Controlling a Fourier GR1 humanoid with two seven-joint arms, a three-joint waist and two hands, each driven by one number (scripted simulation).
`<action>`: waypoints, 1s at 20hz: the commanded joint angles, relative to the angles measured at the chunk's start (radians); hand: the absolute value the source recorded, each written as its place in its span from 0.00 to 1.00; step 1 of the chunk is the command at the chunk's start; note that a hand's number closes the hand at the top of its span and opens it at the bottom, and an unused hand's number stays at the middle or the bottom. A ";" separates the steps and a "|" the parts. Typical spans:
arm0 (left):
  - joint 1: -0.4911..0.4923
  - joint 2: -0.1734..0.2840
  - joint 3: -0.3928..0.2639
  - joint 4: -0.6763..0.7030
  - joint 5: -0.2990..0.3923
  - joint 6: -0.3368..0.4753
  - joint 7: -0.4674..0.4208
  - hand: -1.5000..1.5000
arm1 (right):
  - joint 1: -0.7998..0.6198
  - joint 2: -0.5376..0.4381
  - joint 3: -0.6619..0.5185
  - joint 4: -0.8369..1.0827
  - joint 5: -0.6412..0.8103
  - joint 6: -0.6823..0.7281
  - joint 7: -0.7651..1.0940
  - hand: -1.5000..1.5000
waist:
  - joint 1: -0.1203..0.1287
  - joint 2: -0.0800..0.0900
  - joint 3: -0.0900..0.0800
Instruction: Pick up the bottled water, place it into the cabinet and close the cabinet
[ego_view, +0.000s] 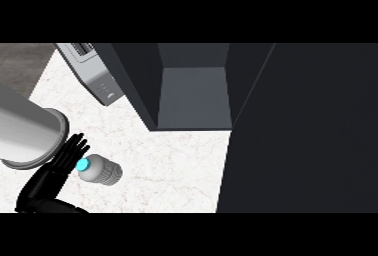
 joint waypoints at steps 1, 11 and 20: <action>-0.108 0.022 -0.010 0.243 -0.097 0.032 -0.162 0.00 | 0.011 -0.015 0.014 -0.083 0.087 -0.011 0.019 0.00 | -0.009 0.002 -0.001; -0.237 0.033 -0.012 0.555 -0.138 0.098 -0.383 0.00 | 0.087 -0.022 0.123 -0.080 0.156 -0.056 -0.040 0.00 | -0.006 0.000 0.000; -0.291 0.024 -0.009 0.717 -0.129 0.138 -0.518 0.00 | 0.062 -0.072 0.008 -0.068 0.052 -0.051 -0.065 0.00 | -0.003 0.002 0.000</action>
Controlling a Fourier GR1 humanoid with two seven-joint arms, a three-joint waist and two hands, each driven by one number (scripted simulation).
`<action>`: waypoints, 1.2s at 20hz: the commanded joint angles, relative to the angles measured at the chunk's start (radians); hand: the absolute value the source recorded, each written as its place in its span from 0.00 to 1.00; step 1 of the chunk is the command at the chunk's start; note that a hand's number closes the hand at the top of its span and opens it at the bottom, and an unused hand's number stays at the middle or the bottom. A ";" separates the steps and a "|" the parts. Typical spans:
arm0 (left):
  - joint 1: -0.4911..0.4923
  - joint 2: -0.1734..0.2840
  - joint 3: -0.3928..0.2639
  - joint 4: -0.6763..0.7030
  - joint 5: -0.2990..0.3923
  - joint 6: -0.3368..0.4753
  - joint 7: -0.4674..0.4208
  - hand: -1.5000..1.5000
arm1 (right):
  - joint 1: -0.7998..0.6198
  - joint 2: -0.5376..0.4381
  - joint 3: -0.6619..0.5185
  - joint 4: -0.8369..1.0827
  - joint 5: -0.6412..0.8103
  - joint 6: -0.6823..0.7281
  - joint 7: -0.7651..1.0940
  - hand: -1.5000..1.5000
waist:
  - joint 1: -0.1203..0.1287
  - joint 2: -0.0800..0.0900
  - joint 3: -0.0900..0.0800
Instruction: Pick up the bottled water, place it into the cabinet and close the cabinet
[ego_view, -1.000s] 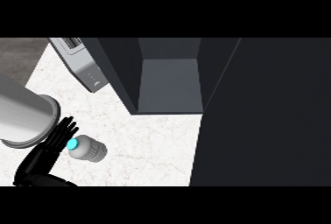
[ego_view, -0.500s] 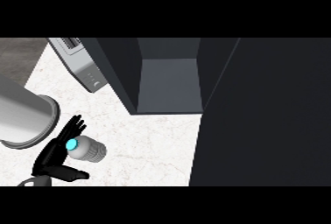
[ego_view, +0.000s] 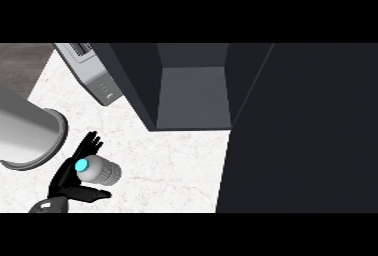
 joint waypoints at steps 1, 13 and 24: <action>-0.085 -0.008 0.014 0.104 0.003 -0.007 -0.105 0.00 | 0.040 -0.037 -0.043 -0.054 0.011 0.021 -0.034 0.00 | -0.005 0.003 0.000; -0.106 -0.062 -0.101 0.072 -0.056 -0.014 -0.195 1.00 | 0.030 -0.039 0.067 -0.094 0.101 -0.039 0.030 0.00 | -0.004 -0.004 0.000; -0.085 -0.234 -0.086 -0.119 -0.051 0.475 -0.179 1.00 | -0.006 -0.073 -0.012 -0.077 0.017 -0.034 0.053 0.00 | 0.015 -0.007 0.003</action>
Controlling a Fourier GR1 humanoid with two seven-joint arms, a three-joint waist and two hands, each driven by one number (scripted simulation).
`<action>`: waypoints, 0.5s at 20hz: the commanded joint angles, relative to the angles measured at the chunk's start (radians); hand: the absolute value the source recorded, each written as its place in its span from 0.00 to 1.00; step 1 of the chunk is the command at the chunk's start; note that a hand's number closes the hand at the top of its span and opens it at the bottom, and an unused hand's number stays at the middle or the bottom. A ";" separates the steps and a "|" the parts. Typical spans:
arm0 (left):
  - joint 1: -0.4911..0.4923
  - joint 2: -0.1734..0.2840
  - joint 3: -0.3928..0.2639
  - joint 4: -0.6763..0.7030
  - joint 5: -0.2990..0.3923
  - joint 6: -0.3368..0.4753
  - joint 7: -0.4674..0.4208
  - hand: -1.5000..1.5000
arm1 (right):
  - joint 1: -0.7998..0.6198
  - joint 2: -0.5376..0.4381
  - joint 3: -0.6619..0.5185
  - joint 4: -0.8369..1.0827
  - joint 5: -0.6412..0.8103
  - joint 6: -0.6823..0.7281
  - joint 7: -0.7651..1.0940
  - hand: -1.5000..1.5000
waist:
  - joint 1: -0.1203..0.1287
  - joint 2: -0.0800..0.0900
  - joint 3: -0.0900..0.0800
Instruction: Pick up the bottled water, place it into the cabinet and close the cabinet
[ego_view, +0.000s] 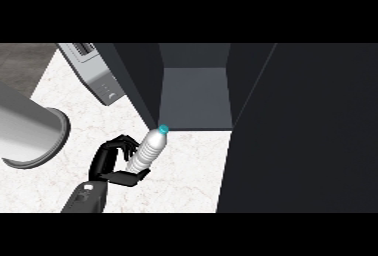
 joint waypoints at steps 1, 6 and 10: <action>-0.008 -0.070 -0.024 -0.051 0.057 0.163 -0.012 1.00 | -0.013 0.008 0.002 -0.054 0.039 -0.007 0.019 0.00 | 0.002 -0.001 0.000; 0.014 -0.073 -0.182 -0.204 0.253 0.124 0.113 1.00 | 0.021 -0.019 -0.008 -0.083 0.020 -0.009 0.037 0.00 | 0.003 -0.005 0.001; 0.035 -0.073 -0.300 -0.317 0.356 0.187 0.165 1.00 | 0.004 -0.005 0.036 -0.046 0.081 -0.022 0.024 0.00 | 0.003 -0.003 0.001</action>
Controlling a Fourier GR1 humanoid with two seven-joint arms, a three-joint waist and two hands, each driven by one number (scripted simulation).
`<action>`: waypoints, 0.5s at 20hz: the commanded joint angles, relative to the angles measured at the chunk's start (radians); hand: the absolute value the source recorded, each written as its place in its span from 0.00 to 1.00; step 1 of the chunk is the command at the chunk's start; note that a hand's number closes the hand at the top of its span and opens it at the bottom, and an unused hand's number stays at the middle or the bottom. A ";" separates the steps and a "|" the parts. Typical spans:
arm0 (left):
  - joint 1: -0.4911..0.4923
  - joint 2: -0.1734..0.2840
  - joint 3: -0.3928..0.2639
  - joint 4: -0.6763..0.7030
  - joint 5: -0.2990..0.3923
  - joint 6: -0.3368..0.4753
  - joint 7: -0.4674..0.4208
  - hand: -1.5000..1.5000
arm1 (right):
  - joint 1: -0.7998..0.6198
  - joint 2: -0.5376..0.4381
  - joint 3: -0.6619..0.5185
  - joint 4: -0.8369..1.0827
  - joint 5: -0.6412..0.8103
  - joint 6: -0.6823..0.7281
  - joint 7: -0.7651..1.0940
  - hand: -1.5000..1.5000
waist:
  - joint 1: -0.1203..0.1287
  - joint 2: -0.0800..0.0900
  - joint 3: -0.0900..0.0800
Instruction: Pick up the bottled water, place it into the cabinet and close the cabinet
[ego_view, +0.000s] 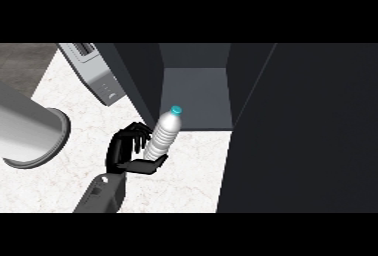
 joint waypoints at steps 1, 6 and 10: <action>0.019 -0.007 -0.156 -0.120 0.154 0.074 0.070 1.00 | 0.039 -0.012 0.035 -0.090 0.078 -0.007 0.019 0.00 | -0.004 0.000 0.000; 0.016 -0.007 -0.283 -0.322 0.248 0.193 0.260 1.00 | 0.050 -0.054 -0.018 -0.138 0.026 0.001 0.035 0.00 | 0.000 -0.001 0.001; -0.012 -0.007 -0.260 -0.373 0.214 0.219 0.351 1.00 | 0.033 -0.022 0.018 -0.099 0.072 -0.015 0.030 0.00 | 0.003 0.003 0.000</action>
